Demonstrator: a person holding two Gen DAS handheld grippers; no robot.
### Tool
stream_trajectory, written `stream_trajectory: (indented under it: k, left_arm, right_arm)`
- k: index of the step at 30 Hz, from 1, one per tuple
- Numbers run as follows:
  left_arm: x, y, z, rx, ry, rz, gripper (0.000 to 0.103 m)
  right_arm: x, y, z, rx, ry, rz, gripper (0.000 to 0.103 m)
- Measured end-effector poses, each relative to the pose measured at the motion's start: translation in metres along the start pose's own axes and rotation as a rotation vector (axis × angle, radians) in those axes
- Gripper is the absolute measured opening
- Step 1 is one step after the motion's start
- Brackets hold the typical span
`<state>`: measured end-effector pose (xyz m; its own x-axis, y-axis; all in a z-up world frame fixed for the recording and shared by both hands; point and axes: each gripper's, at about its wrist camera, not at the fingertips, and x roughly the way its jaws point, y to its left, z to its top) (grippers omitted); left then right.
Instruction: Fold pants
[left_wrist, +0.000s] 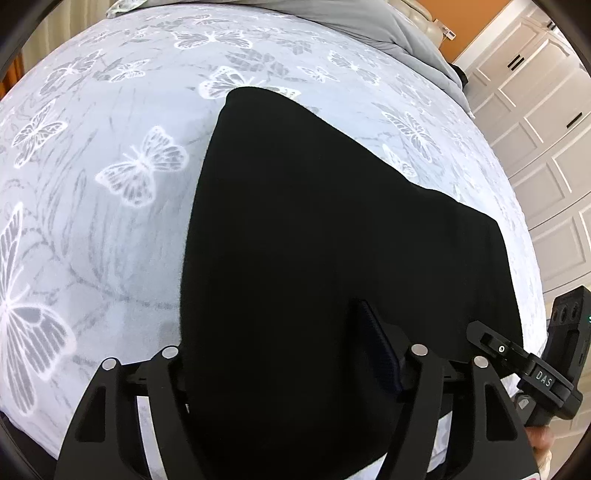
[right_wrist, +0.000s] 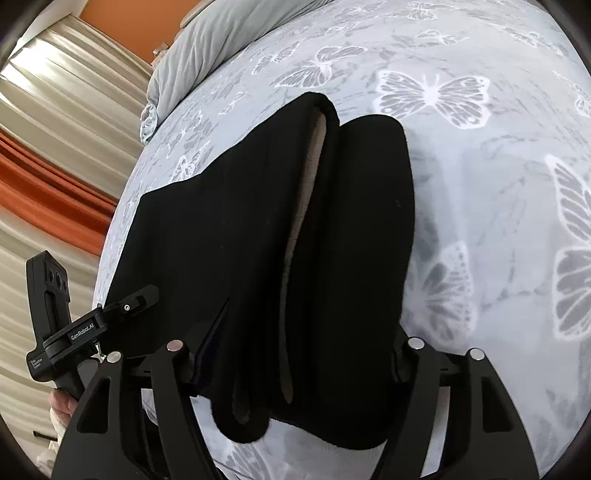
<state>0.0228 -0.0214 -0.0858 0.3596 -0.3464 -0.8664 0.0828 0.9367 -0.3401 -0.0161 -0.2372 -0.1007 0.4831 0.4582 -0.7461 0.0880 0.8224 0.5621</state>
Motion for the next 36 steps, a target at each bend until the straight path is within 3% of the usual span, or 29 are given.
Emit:
stream_trajectory:
  k: [4, 6, 8, 11, 17, 26, 36]
  left_arm:
    - [-0.001, 0.006, 0.000, -0.001, -0.004, 0.004, 0.071]
    - [0.001, 0.002, 0.003, 0.018, -0.012, -0.003, 0.061]
    - [-0.007, -0.002, 0.001, 0.073, -0.047, 0.019, 0.041]
    - [-0.019, -0.011, 0.000, 0.129, -0.085, 0.039, 0.035]
    - [-0.062, -0.015, -0.016, 0.138, -0.132, 0.040, 0.032]
    - [-0.119, -0.031, -0.058, 0.213, -0.210, 0.126, 0.033]
    - [-0.173, -0.050, -0.070, 0.274, -0.315, 0.172, 0.033]
  right_arm:
    - [-0.006, -0.009, -0.006, -0.001, -0.003, 0.006, 0.067]
    - [-0.008, -0.009, -0.008, -0.009, -0.013, 0.006, 0.059]
    - [-0.011, -0.005, -0.008, -0.017, -0.026, 0.020, 0.048]
    - [-0.026, 0.008, -0.013, -0.066, -0.064, 0.009, 0.044]
    - [-0.070, 0.045, -0.038, -0.134, -0.160, 0.039, 0.043]
    - [-0.112, 0.072, -0.073, -0.172, -0.224, 0.078, 0.043]
    - [-0.153, 0.098, -0.081, -0.205, -0.314, 0.113, 0.043]
